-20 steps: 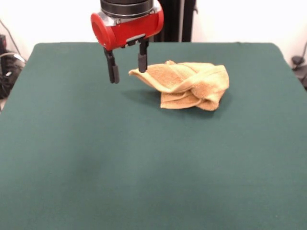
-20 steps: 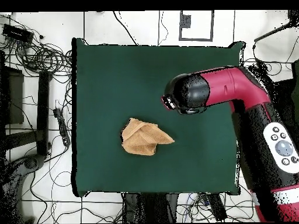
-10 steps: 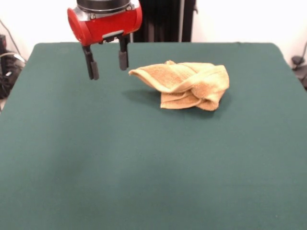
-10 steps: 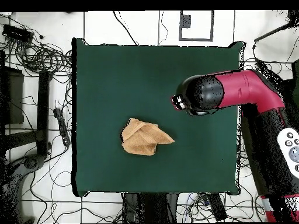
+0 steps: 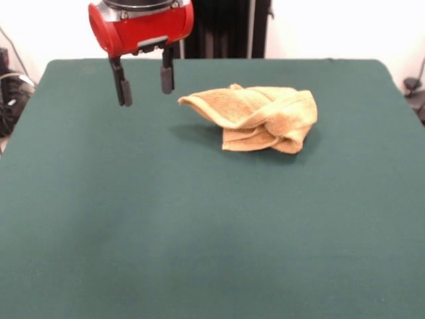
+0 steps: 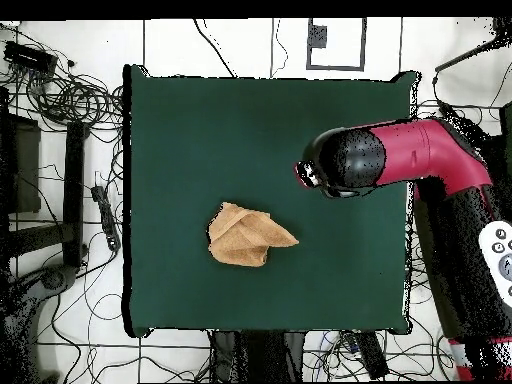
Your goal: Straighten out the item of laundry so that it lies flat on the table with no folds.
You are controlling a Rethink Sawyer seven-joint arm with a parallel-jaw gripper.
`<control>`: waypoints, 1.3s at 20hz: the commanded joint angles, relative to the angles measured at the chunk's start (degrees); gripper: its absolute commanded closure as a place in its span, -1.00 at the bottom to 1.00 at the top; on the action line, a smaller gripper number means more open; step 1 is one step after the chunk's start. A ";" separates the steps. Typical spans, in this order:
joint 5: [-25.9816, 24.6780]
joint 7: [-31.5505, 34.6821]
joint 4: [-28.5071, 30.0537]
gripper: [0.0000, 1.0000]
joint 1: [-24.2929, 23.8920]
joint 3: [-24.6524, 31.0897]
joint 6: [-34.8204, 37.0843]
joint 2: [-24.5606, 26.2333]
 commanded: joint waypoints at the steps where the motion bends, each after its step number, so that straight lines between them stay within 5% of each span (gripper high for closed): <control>1: 1.41 -12.76 3.80 -1.00 1.72 0.38 1.73 0.53; 26: 0.16 -7.41 8.97 -1.00 1.86 -0.59 -3.62 -1.55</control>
